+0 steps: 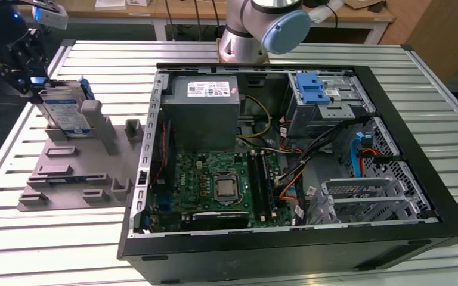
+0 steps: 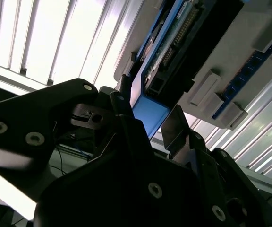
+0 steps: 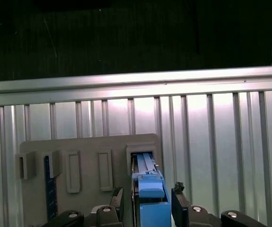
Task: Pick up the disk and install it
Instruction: 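Pick up the disk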
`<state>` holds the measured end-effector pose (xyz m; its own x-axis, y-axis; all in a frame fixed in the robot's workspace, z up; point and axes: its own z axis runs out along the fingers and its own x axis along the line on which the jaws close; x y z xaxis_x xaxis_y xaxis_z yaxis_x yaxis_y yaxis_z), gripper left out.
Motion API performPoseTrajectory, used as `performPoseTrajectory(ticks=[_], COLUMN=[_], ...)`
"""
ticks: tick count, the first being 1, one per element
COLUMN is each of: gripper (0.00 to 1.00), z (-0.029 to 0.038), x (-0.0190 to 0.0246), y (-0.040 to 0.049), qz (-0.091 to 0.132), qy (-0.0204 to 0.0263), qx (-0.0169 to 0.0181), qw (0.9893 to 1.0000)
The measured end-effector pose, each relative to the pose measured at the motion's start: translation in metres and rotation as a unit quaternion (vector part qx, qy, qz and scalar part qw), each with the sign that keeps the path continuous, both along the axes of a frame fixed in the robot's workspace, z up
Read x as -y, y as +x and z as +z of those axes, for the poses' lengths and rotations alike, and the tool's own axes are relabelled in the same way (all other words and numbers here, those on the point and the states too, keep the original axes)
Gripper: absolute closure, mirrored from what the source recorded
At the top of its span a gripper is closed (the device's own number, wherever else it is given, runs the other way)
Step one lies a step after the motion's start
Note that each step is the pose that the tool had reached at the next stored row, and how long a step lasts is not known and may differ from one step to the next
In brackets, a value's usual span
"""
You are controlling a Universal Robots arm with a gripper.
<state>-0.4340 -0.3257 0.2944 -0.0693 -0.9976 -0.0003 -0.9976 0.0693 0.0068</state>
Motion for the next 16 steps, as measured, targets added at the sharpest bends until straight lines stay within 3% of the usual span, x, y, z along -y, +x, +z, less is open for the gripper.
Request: performPoseTrajectory(ticks=[11, 12, 15, 16], gripper=[0.49, 0.56, 0.58, 0.63], z=[-0.0047, -0.0048, -0.0048, -0.0048], x=[0.0000, 0.0000, 0.0000, 0.0000], y=[0.0000, 0.0000, 0.0000, 0.0000], qz=[0.000, 0.000, 0.000, 0.000], qy=[-0.0003, -0.0003, -0.0003, -0.0003], qx=[0.0000, 0.0000, -0.0001, 0.0000], qw=[1.0000, 1.0000, 1.0000, 1.0000])
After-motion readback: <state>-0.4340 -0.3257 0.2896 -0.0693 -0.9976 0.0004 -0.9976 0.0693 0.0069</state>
